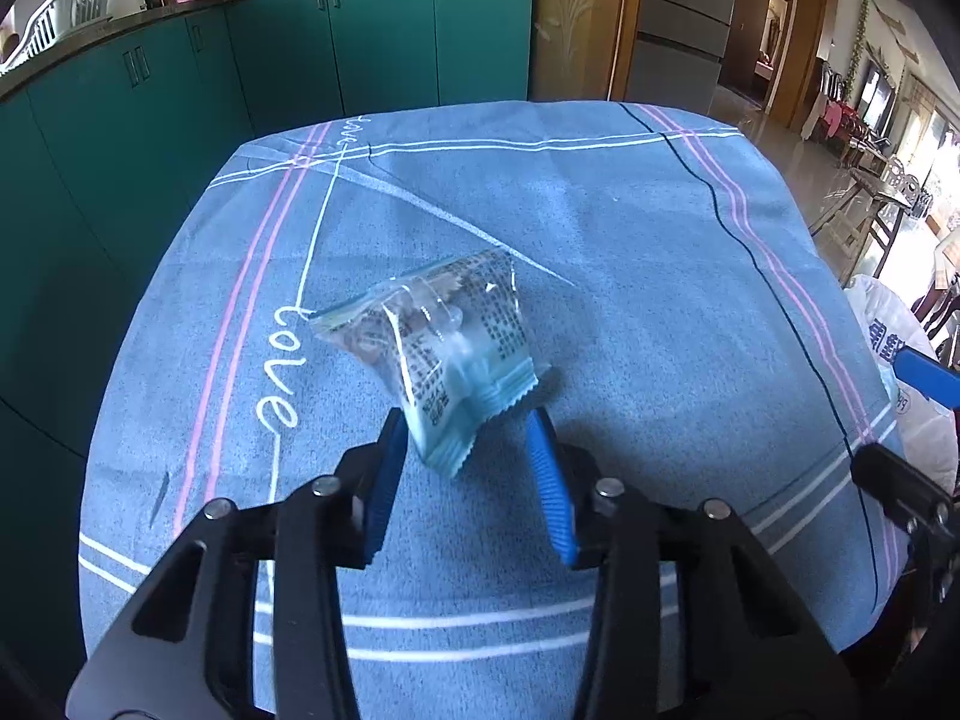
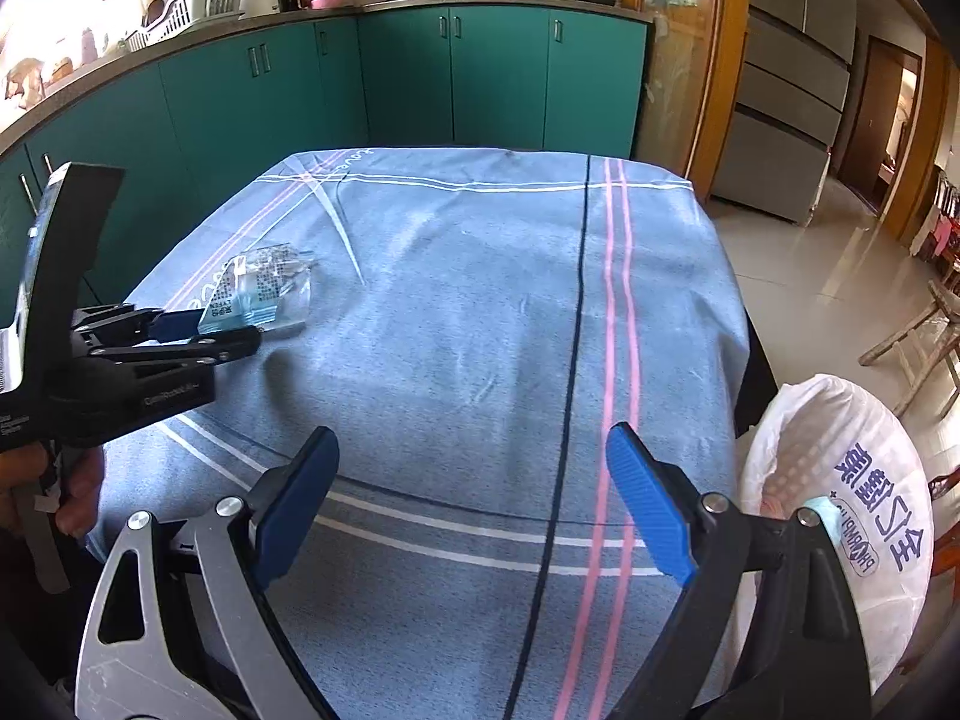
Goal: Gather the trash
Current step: 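Grasp the clear snack wrapper on the tablecloth with the left gripper, then carry the snack wrapper to the white bin and open the left gripper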
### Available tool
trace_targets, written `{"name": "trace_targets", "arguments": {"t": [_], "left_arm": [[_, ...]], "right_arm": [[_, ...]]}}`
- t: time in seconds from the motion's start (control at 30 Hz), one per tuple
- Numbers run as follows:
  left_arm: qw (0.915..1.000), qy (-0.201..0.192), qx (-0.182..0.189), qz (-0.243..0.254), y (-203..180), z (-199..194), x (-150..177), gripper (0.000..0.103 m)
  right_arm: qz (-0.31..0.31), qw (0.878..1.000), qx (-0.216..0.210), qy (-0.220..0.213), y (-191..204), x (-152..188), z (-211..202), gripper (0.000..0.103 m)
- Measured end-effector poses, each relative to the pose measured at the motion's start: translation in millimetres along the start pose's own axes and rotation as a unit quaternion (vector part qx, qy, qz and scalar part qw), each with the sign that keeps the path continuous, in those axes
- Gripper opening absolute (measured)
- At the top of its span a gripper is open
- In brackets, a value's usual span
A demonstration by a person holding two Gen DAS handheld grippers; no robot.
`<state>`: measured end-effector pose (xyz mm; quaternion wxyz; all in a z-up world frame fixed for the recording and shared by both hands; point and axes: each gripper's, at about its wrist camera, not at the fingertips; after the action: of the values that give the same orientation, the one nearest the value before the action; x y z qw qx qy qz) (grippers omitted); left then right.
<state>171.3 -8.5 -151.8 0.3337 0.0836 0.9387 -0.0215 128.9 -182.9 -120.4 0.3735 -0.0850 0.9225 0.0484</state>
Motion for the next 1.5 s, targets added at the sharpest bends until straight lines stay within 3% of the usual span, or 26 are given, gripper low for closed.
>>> {"name": "trace_targets", "arguments": {"t": [0.03, 0.07, 0.13, 0.23, 0.37, 0.6, 0.63, 0.67, 0.7, 0.87, 1.2, 1.33, 1.5], "left_arm": [[1.0, -0.004, 0.002, 0.0, 2, -5, 1, 0.045], [1.0, -0.008, 0.004, -0.003, 5, -9, 2, 0.061], [0.9997, -0.019, 0.0, -0.015, 12, -15, 2, 0.084], [0.9986, -0.026, 0.005, -0.046, 25, -16, -6, 0.089], [0.9963, -0.017, 0.042, -0.073, 27, -4, -20, 0.094], [0.9992, -0.013, -0.008, -0.037, 16, 27, -40, 0.095], [0.999, -0.009, -0.005, -0.043, 18, 30, -41, 0.091], [0.9989, -0.006, 0.0, -0.047, 20, 31, -42, 0.078], [0.9988, -0.003, 0.004, -0.049, 21, 32, -42, 0.073], [0.9992, -0.003, 0.011, -0.038, 18, 30, -38, 0.059], [0.9976, -0.056, 0.038, -0.013, -9, -31, -29, 0.058], [0.9945, -0.08, 0.063, 0.024, -45, -57, -32, 0.058], [0.9861, -0.087, 0.117, 0.08, -114, -70, -35, 0.058]], "right_arm": [[0.002, 1.0, 0.002, -0.001, -2, 0, -1, 0.089], [0.005, 1.0, 0.004, -0.001, -4, 0, -2, 0.089], [0.009, 1.0, 0.004, -0.003, -7, 1, -3, 0.089], [0.014, 1.0, 0.008, -0.004, -11, 1, -5, 0.089], [0.016, 1.0, 0.011, -0.001, -13, 4, -4, 0.089], [0.02, 1.0, 0.018, 0.005, -18, 8, -4, 0.089], [0.022, 1.0, 0.018, 0.006, -20, 8, -4, 0.089], [0.025, 1.0, 0.018, 0.007, -22, 9, -3, 0.089], [0.027, 0.999, 0.018, 0.008, -23, 9, -2, 0.089], [0.034, 0.999, 0.018, 0.009, -26, 10, -2, 0.089], [0.04, 0.999, 0.035, -0.013, -36, 12, -20, 0.089], [0.056, 0.995, 0.068, -0.038, -59, 13, -43, 0.089], [0.101, 0.982, 0.14, -0.074, -113, 27, -93, 0.089]]}}
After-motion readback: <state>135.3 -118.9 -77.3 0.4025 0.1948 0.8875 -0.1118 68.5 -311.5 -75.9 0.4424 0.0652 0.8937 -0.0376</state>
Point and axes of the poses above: each gripper's, at about its wrist camera, not at the fingertips, and z roughly the way its jaws point, y to its left, x to its underside, and after that the axes turned 1 degree about -y, right-handed
